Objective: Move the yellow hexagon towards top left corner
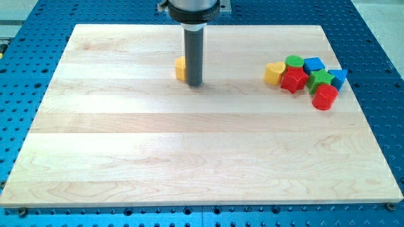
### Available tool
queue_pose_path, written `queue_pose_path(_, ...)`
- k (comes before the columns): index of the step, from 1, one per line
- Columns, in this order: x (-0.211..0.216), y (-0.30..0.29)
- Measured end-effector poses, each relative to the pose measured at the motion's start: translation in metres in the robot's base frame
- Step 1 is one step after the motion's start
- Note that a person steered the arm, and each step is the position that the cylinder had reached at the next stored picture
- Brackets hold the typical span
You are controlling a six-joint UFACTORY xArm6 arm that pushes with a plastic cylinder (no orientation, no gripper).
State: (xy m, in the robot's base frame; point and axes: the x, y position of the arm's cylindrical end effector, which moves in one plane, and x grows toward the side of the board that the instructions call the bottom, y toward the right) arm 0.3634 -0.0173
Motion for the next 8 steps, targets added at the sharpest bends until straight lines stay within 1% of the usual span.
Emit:
queue_pose_path(1,-0.043,0.003)
queue_pose_path(2,-0.068,0.033)
queue_pose_path(3,-0.071,0.016)
queue_pose_path(4,-0.033,-0.005)
queue_pose_path(5,-0.037,-0.06)
queue_pose_path(6,-0.037,-0.073)
queue_pose_path(7,-0.04,-0.107)
queue_pose_path(8,-0.04,-0.16)
